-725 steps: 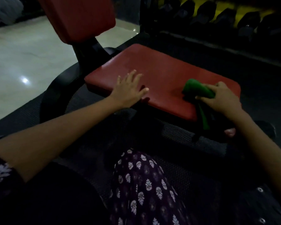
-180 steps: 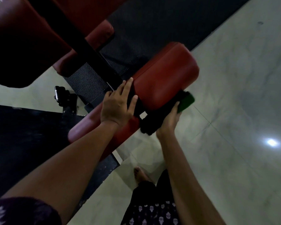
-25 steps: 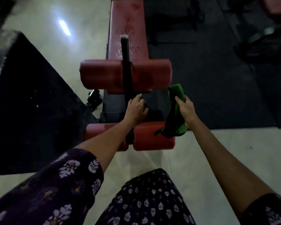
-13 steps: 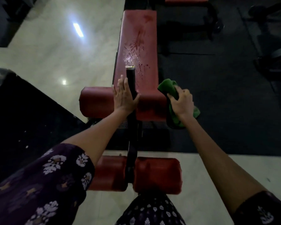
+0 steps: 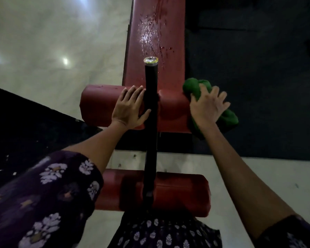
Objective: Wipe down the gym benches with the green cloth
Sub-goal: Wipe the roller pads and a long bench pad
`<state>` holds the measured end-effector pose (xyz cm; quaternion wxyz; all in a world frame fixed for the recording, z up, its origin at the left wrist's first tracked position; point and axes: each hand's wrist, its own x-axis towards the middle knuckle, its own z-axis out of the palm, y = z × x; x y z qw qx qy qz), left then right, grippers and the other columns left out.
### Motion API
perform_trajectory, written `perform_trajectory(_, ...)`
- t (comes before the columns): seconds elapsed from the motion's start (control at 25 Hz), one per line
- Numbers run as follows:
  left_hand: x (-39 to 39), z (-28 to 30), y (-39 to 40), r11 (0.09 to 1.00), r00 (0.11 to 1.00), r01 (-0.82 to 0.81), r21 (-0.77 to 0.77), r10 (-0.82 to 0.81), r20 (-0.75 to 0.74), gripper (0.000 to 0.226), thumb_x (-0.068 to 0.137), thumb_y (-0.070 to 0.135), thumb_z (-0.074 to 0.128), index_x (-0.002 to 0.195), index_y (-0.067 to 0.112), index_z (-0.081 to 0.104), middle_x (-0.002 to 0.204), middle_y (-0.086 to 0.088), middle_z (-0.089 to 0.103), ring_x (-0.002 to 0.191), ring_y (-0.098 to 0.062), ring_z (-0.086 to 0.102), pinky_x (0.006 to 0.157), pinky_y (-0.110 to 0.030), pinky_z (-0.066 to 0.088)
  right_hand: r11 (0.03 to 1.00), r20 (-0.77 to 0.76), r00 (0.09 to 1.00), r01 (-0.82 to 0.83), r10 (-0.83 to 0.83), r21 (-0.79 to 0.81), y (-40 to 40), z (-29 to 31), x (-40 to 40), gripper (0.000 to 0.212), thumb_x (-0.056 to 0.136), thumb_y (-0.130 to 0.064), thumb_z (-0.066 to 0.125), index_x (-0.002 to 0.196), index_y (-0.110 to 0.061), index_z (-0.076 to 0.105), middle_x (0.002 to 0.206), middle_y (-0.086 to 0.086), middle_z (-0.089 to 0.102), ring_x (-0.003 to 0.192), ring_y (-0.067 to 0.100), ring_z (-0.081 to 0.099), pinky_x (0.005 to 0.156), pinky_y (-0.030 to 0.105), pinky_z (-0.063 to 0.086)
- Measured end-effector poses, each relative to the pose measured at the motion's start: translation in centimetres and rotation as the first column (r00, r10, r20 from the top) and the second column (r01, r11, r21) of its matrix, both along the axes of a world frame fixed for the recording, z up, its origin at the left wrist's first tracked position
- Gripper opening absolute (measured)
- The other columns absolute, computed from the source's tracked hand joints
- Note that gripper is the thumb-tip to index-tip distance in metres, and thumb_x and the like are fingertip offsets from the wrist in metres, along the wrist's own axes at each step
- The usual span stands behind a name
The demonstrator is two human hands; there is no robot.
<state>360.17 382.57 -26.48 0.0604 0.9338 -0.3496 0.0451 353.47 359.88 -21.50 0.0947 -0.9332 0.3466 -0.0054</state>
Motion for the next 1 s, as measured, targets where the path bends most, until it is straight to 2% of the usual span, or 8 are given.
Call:
perform_trajectory(0.16,-0.2,-1.2,0.3,1.0,1.0,0.016,-0.009,-0.016,-0.002,0.066,0.087,0.047,0.039,0.131,-0.002,0.051,0.133,-0.019,0.053,0.123,-0.038,0.05,0.106,-0.05,0.036,0.964,0.022,0.967,-0.255,0.254,0.076,6.3,-0.6,0.4,0.051,0.091,-0.04,0.05,0.14,-0.031,0.041,0.13,0.009,0.044,0.115,0.033,0.039,0.091,0.045,0.033)
perform_trajectory(0.28,0.1,-0.6,0.4,0.999,1.0,0.004,0.037,-0.003,-0.017,0.065,0.088,0.048,0.038,0.129,-0.001,0.052,0.131,-0.019,0.055,0.12,-0.037,0.052,0.104,-0.051,0.037,0.943,0.042,0.945,-0.327,0.325,0.055,5.4,-0.5,-2.3,0.056,0.088,-0.036,0.056,0.141,-0.034,0.039,0.13,0.01,0.044,0.111,0.033,0.043,0.088,0.044,0.037)
perform_trajectory(0.4,0.2,-0.2,0.0,0.998,0.998,0.019,0.053,-0.016,-0.057,0.066,0.089,0.049,0.038,0.128,-0.001,0.053,0.129,-0.018,0.057,0.119,-0.038,0.054,0.103,-0.05,0.038,0.993,0.004,0.996,-0.086,0.086,0.078,1.4,-0.3,-3.0,0.055,0.088,-0.034,0.058,0.14,-0.031,0.042,0.131,0.014,0.041,0.116,0.036,0.042,0.093,0.046,0.038)
perform_trajectory(0.52,0.7,0.2,0.8,0.995,0.987,0.07,0.069,-0.059,-0.149,0.074,0.089,0.054,0.04,0.138,-0.001,0.04,0.141,-0.02,0.045,0.13,-0.038,0.041,0.11,-0.048,0.028,0.978,0.019,0.985,0.167,-0.171,0.127,2.9,-0.2,-1.1,0.05,0.09,-0.038,0.055,0.137,-0.027,0.044,0.135,0.014,0.037,0.12,0.035,0.041,0.095,0.046,0.037)
perform_trajectory(0.68,2.1,0.6,3.2,0.978,0.98,0.188,0.092,-0.181,-0.078,0.087,0.085,0.066,0.026,0.141,0.0,0.037,0.143,-0.02,0.042,0.13,-0.038,0.041,0.108,-0.051,0.028,0.987,0.042,0.996,-0.082,0.077,0.137,9.2,-0.1,-1.2,0.052,0.09,-0.037,0.055,0.14,-0.031,0.04,0.133,0.012,0.036,0.115,0.032,0.044,0.089,0.044,0.043)
perform_trajectory(0.76,2.5,0.5,3.1,0.977,0.982,0.187,0.101,-0.183,-0.043,0.086,0.085,0.065,0.025,0.14,0.0,0.038,0.143,-0.019,0.043,0.13,-0.039,0.042,0.107,-0.053,0.029,0.989,0.044,0.992,-0.123,0.12,0.077,7.2,0.5,-1.5,0.052,0.09,-0.036,0.055,0.14,-0.031,0.041,0.133,0.013,0.036,0.115,0.033,0.044,0.089,0.044,0.043)
perform_trajectory(0.92,1.9,-0.5,2.9,0.981,0.983,0.184,0.058,-0.183,-0.019,0.082,0.086,0.063,0.031,0.136,0.0,0.044,0.139,-0.018,0.048,0.125,-0.039,0.047,0.104,-0.051,0.034,0.974,-0.021,0.976,0.218,-0.217,0.063,2.1,0.8,-0.6,0.048,0.088,-0.036,0.054,0.134,-0.024,0.048,0.136,0.015,0.035,0.119,0.035,0.043,0.094,0.044,0.039)
perform_trajectory(1.0,2.4,-0.7,3.3,0.98,0.981,0.192,0.053,-0.194,0.027,0.081,0.086,0.062,0.033,0.135,-0.001,0.045,0.137,-0.018,0.05,0.124,-0.039,0.049,0.103,-0.05,0.036,0.969,-0.004,0.97,0.243,-0.243,0.037,3.7,0.2,1.2,0.047,0.087,-0.042,0.053,0.129,-0.02,0.053,0.135,0.014,0.037,0.119,0.035,0.042,0.094,0.044,0.038)
